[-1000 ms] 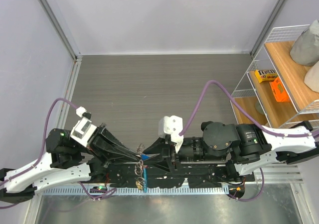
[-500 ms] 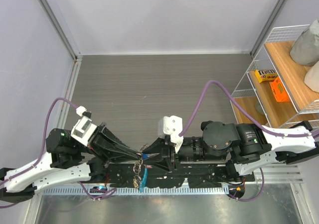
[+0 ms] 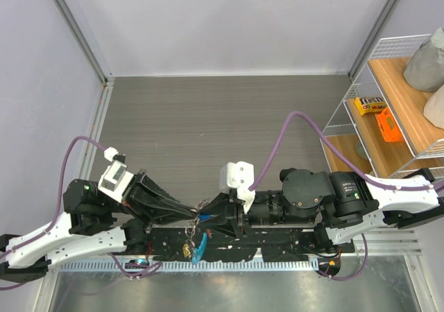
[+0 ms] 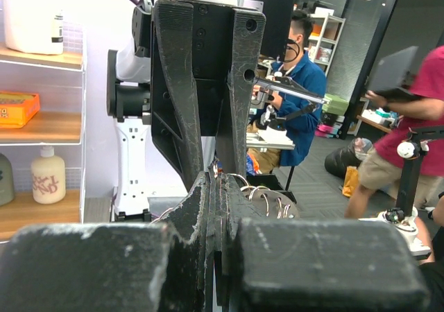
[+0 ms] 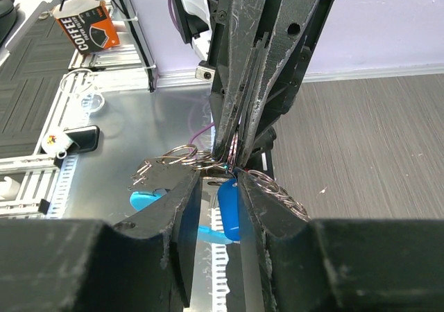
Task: Put the keys on the keyring
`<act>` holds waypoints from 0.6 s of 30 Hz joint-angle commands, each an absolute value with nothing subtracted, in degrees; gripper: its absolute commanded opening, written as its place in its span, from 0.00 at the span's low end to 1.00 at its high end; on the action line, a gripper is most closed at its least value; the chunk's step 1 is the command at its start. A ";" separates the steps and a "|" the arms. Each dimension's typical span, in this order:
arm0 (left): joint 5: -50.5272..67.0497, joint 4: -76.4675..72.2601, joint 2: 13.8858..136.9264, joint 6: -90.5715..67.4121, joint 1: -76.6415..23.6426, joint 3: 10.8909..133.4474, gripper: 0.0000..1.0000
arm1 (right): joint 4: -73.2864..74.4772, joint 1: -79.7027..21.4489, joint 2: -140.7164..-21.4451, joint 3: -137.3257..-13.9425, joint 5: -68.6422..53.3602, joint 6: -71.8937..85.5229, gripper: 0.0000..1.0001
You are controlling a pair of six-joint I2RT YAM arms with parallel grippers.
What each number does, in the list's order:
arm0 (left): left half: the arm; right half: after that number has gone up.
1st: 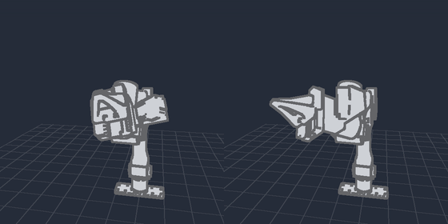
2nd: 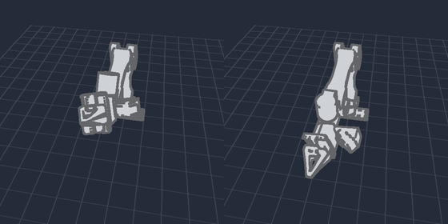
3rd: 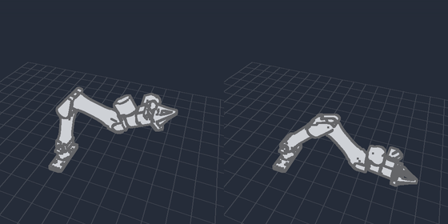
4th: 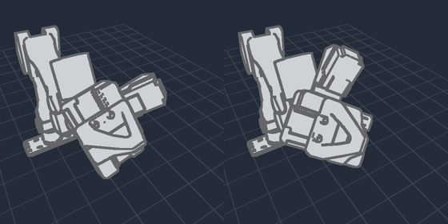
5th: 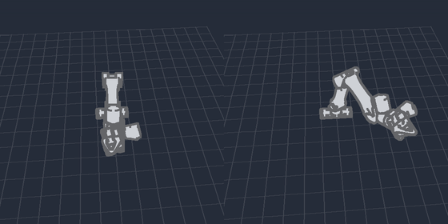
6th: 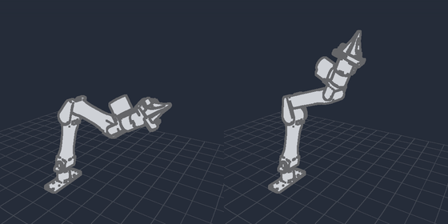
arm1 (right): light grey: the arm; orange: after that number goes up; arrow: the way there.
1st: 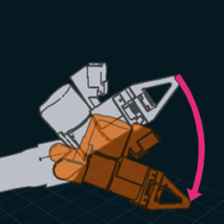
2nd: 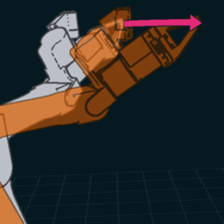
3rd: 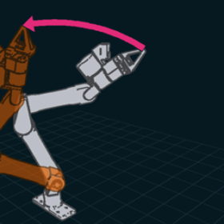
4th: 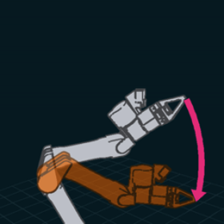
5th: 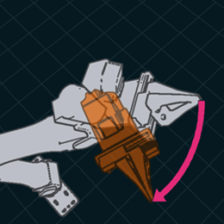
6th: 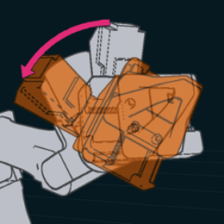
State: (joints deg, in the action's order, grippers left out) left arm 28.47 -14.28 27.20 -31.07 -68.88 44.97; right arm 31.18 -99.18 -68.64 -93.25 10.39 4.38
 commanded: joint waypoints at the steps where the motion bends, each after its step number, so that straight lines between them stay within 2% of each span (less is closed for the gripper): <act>1: 26.89 -15.73 27.42 -30.41 -68.91 45.09 0.00 | 28.04 -99.67 -68.99 -96.15 11.07 3.34 0.33; 18: 28.39 -17.31 27.33 -31.90 -68.82 44.03 0.00 | 27.33 -99.67 -67.85 -95.36 15.29 1.58 0.31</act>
